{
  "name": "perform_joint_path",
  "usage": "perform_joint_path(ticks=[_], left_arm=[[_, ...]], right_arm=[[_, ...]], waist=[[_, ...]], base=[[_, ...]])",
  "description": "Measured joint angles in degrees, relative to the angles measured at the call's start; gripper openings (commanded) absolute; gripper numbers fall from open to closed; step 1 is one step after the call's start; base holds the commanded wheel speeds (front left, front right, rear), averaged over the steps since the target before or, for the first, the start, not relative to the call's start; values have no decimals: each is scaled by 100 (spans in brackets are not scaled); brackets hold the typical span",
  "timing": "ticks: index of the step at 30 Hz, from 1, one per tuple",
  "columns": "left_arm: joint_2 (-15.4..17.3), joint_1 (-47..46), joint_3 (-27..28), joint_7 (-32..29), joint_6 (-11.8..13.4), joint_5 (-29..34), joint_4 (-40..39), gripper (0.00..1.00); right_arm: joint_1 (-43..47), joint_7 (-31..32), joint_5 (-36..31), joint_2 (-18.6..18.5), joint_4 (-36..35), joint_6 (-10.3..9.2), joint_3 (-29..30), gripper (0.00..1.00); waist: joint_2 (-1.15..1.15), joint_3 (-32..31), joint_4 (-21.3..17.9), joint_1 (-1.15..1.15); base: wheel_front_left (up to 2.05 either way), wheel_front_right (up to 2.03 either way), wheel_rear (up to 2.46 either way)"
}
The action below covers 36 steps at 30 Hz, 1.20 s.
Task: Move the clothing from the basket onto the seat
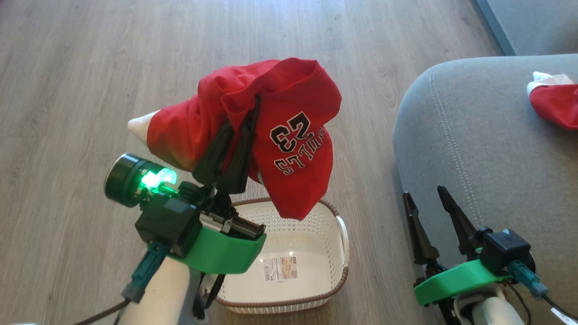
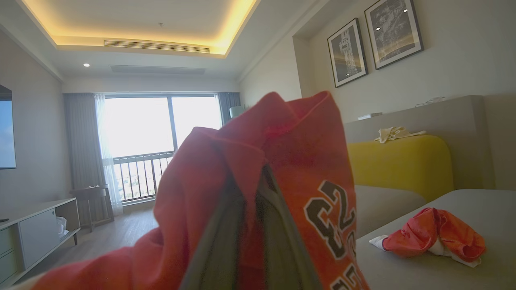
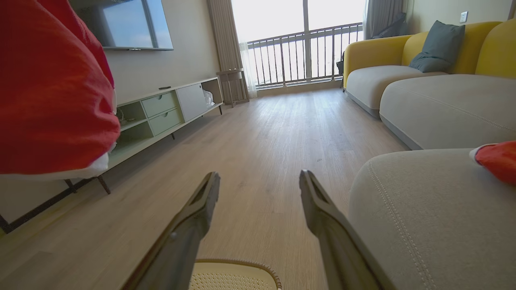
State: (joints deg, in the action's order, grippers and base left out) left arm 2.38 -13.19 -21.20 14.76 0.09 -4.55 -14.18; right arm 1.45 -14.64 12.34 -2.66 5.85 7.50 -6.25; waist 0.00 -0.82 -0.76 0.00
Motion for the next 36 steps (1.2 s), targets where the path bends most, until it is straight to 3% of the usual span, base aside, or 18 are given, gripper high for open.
perform_joint_path(ticks=[8,12,22,27,36], left_arm=[[0,0,-5,0,-101,2,112,0],[1,-1,-5,0,-151,10,214,0],[1,-68,-1,0,-178,64,271,0],[1,-67,11,0,-194,104,313,0],[1,-68,-118,0,-263,260,353,0]], right_arm=[[-16,0,269,-2,-245,0,-47,100],[-86,0,281,-219,-463,0,-399,100],[-139,0,815,-1825,-1182,0,-2063,100],[-235,0,1087,-2272,-1652,0,-2370,100],[-317,0,1089,-2247,-1849,0,-2432,100]], waist=[[0,43,-104,0],[0,86,-185,0],[0,170,-274,0],[0,205,-282,0],[0,260,-314,0]], base=[[0,0,0],[0,0,0],[0,0,0],[0,0,0],[0,0,0]])
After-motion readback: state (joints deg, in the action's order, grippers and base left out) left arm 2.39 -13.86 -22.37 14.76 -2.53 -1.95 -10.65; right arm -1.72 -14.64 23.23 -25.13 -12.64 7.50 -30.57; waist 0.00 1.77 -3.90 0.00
